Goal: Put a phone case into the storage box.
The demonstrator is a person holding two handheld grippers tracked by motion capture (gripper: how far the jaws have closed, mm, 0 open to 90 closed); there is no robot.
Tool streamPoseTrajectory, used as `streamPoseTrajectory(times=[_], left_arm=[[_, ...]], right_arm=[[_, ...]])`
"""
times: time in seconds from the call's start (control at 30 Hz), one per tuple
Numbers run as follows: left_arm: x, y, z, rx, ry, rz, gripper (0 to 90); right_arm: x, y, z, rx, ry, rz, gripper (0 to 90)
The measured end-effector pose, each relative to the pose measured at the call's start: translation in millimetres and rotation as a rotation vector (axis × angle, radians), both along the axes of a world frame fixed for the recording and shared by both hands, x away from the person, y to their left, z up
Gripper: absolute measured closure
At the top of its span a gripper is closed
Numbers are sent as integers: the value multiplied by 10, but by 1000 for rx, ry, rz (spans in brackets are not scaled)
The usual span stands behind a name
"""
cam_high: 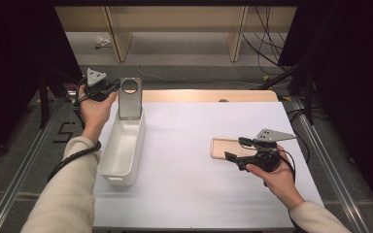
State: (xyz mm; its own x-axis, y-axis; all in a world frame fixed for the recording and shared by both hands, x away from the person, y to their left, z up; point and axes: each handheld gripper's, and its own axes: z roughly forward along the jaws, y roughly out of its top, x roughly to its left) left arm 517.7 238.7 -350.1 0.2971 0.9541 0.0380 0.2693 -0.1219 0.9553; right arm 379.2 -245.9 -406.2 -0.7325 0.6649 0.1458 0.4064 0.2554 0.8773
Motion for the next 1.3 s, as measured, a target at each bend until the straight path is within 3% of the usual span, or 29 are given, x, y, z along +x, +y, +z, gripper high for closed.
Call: streamPoseTrajectory(times=[1.3], left_arm=[[108, 35, -251, 2, 49, 30, 845]], right_arm=[[11, -10, -12, -1, 3, 1, 179]])
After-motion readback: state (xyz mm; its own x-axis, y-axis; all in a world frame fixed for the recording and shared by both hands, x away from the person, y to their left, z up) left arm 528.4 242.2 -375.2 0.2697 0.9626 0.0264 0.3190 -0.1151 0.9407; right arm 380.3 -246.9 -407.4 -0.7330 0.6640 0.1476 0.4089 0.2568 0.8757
